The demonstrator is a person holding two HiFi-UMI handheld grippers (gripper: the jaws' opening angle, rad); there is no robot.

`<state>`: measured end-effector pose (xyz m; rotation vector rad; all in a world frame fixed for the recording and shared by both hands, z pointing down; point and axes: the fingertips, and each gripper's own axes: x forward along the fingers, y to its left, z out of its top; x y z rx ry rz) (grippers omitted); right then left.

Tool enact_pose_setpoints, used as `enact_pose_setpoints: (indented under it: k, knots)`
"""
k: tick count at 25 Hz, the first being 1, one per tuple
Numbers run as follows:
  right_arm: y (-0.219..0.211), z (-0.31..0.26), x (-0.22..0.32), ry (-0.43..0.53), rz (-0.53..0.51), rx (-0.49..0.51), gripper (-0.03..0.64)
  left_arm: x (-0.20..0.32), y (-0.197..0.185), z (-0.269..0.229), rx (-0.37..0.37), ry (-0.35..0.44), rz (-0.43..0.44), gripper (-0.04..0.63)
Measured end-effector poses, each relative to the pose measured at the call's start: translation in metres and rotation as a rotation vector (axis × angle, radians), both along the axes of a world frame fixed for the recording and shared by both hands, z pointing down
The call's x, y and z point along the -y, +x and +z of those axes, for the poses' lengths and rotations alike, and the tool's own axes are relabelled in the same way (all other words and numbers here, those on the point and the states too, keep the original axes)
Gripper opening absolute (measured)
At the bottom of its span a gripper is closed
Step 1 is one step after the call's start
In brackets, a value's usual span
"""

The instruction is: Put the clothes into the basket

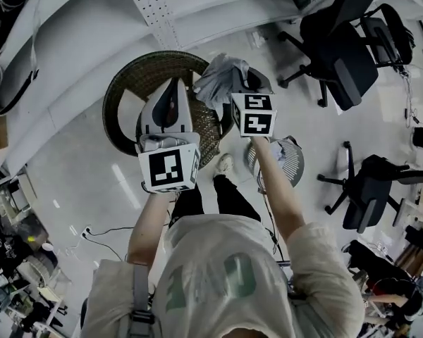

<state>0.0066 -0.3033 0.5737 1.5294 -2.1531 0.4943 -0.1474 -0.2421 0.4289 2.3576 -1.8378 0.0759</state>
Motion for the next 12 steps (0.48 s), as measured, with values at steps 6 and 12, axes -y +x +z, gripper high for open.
enact_pose_setpoints:
  k: [6, 12]
  knots:
    - [0.007, -0.143, 0.005, 0.262, 0.016, 0.013, 0.038, 0.021, 0.011, -0.073, -0.026, 0.1, 0.025, 0.017]
    - [0.015, -0.269, -0.024, 0.548, 0.041, 0.005, 0.038, 0.022, 0.043, -0.134, -0.021, 0.217, 0.112, 0.018]
